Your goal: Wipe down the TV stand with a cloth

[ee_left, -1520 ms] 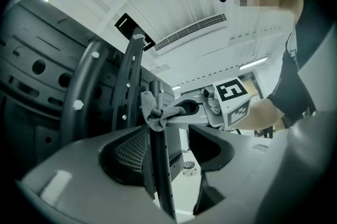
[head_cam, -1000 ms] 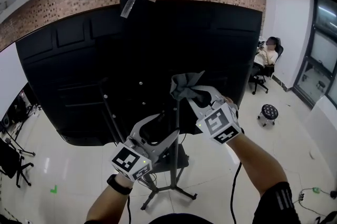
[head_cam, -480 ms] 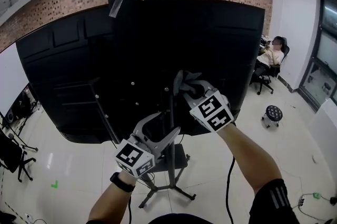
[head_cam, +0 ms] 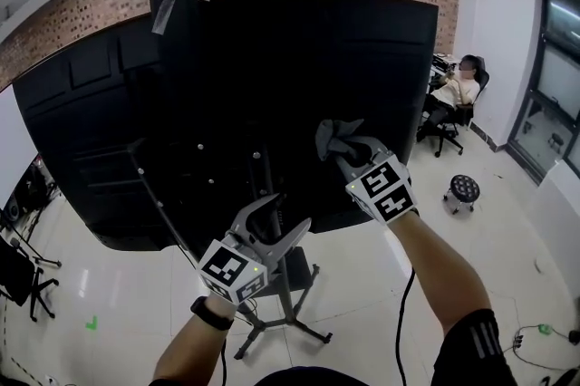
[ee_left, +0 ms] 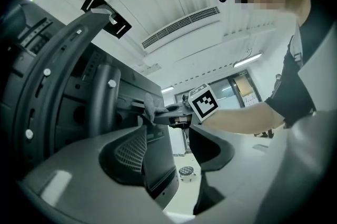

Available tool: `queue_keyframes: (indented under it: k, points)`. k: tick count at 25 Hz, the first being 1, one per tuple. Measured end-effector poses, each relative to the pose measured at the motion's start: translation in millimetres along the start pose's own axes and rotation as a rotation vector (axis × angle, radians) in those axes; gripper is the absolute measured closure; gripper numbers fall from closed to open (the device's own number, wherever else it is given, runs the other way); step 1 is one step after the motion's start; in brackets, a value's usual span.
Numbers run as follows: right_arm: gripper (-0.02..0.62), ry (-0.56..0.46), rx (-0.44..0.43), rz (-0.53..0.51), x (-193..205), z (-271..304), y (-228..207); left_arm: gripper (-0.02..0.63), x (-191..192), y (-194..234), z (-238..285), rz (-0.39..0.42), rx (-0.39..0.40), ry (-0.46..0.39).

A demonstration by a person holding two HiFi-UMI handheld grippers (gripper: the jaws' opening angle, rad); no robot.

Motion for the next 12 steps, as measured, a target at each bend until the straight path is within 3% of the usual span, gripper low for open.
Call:
queue_keyframes:
  k: [8, 12]
  points:
    - [0.565, 0.050, 0.071, 0.032, 30.3, -17.9, -31.9, 0.333, 7.5, -15.5, 23.4, -0.011, 0.032, 0.003]
    - [0.565, 0.008, 0.059, 0.053, 26.1, -26.1, -29.4, 0.333, 5.6, -16.7, 20.5, -0.007, 0.021, 0.010]
Point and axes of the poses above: the fingertips, and each gripper's own axes: z forward along the fingers, y to its left, x out of its underside, the point moved 7 cm from there along -z, backward along the fingers, and after that the axes turned 9 degrees about y, right-handed, at the moved point
